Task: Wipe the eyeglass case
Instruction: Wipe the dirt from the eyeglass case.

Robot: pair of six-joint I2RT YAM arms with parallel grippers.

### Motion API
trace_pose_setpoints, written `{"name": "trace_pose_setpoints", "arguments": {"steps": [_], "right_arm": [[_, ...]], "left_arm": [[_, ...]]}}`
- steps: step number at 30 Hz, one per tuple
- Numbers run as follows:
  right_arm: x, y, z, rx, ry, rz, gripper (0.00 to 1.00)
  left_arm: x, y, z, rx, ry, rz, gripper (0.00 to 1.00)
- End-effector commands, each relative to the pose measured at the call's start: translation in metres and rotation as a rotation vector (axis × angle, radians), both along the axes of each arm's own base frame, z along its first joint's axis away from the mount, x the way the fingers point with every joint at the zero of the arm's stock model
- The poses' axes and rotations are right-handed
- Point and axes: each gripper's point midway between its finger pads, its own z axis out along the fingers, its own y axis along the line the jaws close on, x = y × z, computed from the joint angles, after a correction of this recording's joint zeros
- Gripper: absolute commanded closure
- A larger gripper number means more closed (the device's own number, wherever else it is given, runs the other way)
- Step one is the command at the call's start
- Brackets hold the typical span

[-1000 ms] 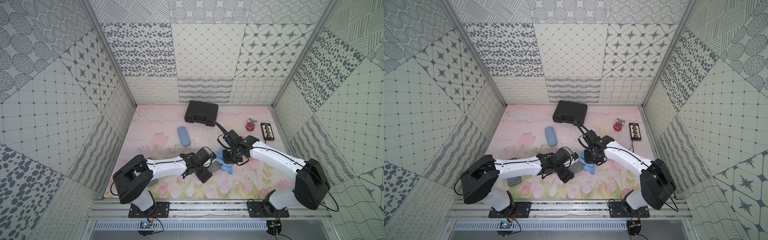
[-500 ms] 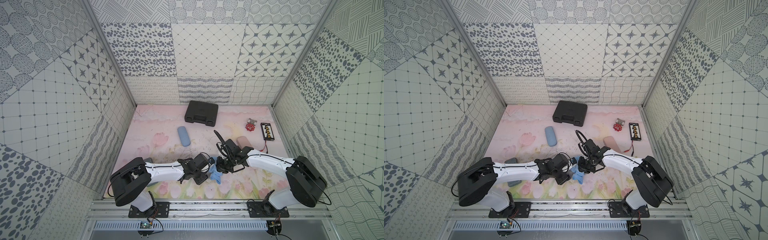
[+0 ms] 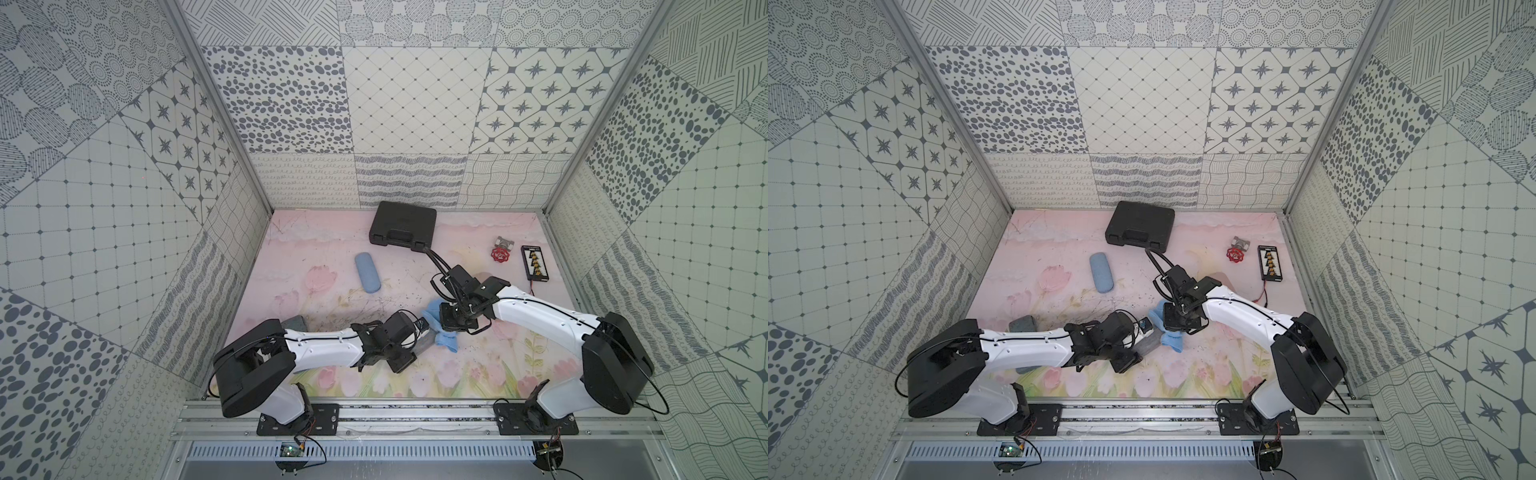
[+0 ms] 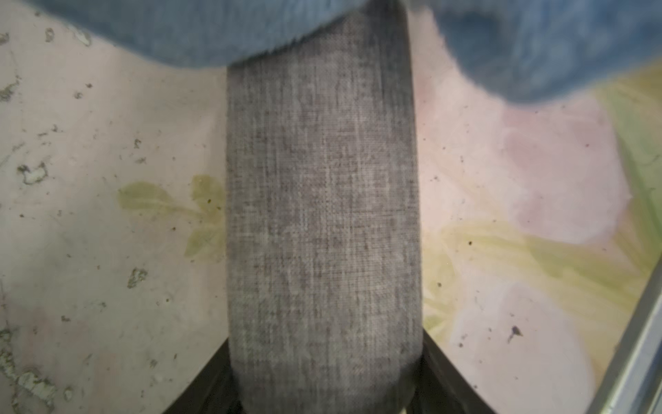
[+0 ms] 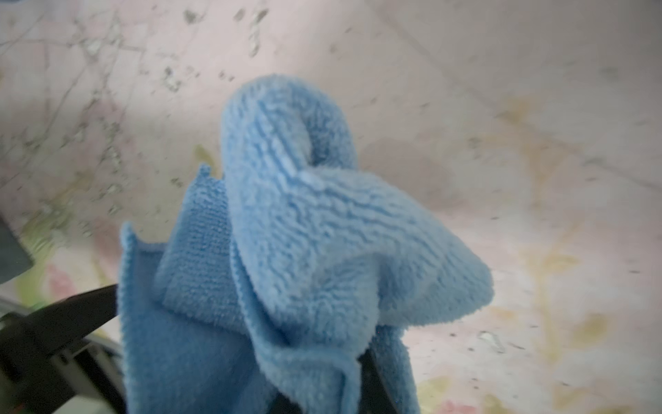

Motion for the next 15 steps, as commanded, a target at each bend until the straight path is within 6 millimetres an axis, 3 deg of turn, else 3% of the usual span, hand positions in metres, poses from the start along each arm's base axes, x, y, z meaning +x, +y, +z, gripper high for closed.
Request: {"name": "trace_pose_setpoints", "arguments": {"steps": [1,2,4,6,8,9,11,15], "right_arm": [[-0.015,0.043,0.003,0.259,0.114,-0.008,1.0],[-0.011,0.035,-0.003,0.244,0.115,-0.025,1.0],[0.001,0.001,-0.021,0.143,0.106,-0.072,1.0],[0.014,-0.054,-0.036,-0.077,0.086,-0.115,1.0],[0.033,-0.094,-0.025,-0.321,-0.03,-0.1,1.0],[0.039,-0.099,-0.012,-0.38,-0.082,-0.078,1.0],[0.041,-0.085,0.007,-0.343,-0.134,-0.046,1.0],[0.015,-0.015,0.019,-0.012,-0.05,0.005,1.0]], "left_arm": [[0.0,-0.016,0.014,-0.1,-0.003,0.013,0.7],[-0.001,-0.016,0.014,-0.104,-0.001,0.014,0.7],[-0.004,-0.013,0.013,-0.102,-0.002,0.017,0.71],[-0.007,-0.01,0.011,-0.096,0.002,0.023,0.71],[-0.009,-0.01,0.008,-0.091,0.006,0.025,0.72],[-0.009,-0.009,0.008,-0.085,0.005,0.029,0.72],[-0.009,-0.01,0.009,-0.079,0.002,0.036,0.72],[-0.007,-0.01,0.013,-0.09,-0.011,0.044,0.72]]}}
